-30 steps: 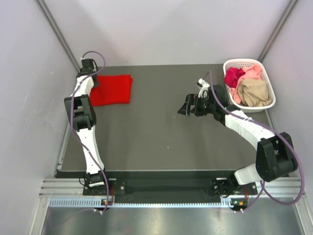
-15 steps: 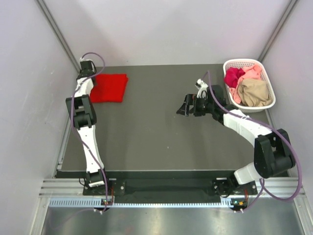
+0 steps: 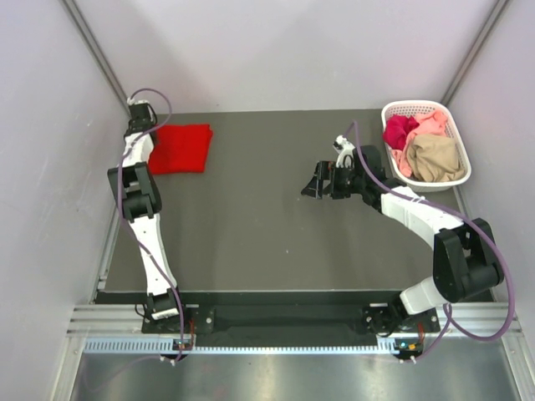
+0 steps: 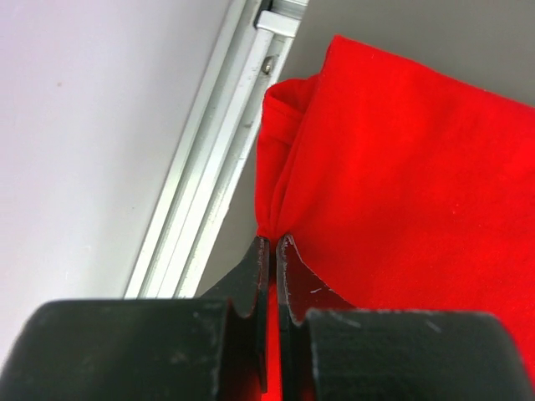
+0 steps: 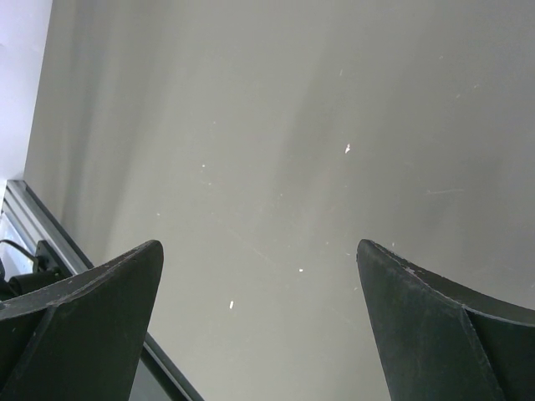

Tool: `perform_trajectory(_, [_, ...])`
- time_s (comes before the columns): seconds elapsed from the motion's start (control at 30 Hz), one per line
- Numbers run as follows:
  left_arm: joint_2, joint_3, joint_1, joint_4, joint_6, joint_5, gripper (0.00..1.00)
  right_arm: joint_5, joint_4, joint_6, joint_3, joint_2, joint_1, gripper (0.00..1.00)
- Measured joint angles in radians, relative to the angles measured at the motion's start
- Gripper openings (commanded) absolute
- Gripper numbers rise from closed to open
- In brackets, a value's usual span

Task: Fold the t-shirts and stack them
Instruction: Neatly place the folded tshirt to the corner

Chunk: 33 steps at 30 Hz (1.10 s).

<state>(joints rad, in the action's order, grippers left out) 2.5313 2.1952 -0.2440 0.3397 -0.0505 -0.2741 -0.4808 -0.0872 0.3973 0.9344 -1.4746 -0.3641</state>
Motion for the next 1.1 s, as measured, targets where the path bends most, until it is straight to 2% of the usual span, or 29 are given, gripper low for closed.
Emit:
perform_trajectory(0.07, [0.0,0.0,-0.005,0.0,0.0,-0.002,0.23,-0.001,0.002,0.0,0.0,0.0,0.0,1.0])
perform_trajectory(0.13, [0.0,0.003,-0.006,0.002,0.007,-0.009,0.36,-0.003,0.006,0.0,0.0,0.0,0.0,1.0])
perform_trajectory(0.3, [-0.022,-0.014,-0.008,0.006,0.075,0.0,0.49,-0.008,0.013,0.001,0.0,0.0,0.0,1.0])
perform_trajectory(0.37, [-0.07,-0.068,-0.008,0.007,0.109,0.025,0.59,-0.009,0.013,0.0,0.0,0.0,0.0,1.0])
perform_trajectory(0.53, [-0.241,-0.226,0.011,0.008,0.166,0.055,0.56,-0.01,0.003,0.0,0.0,0.002,0.0,1.0])
perform_trajectory(0.63, [-0.35,-0.31,0.031,0.002,0.193,0.089,0.51,-0.01,-0.019,0.0,0.0,0.011,0.0,1.0])
perform_trajectory(0.77, [-0.447,-0.404,0.051,-0.01,0.241,0.187,0.49,-0.01,-0.037,0.006,0.0,0.046,0.0,1.0])
perform_trajectory(0.97, [-0.485,-0.521,0.058,-0.003,0.293,0.336,0.48,-0.012,-0.071,0.008,0.0,0.108,0.0,1.0])
perform_trajectory(1.03, [-0.486,-0.541,0.058,0.021,0.313,0.401,0.44,-0.013,-0.088,0.007,0.0,0.129,0.0,1.0])
perform_trajectory(1.1, [-0.493,-0.571,0.063,0.024,0.331,0.467,0.44,-0.014,-0.106,0.005,0.0,0.151,0.0,1.0])
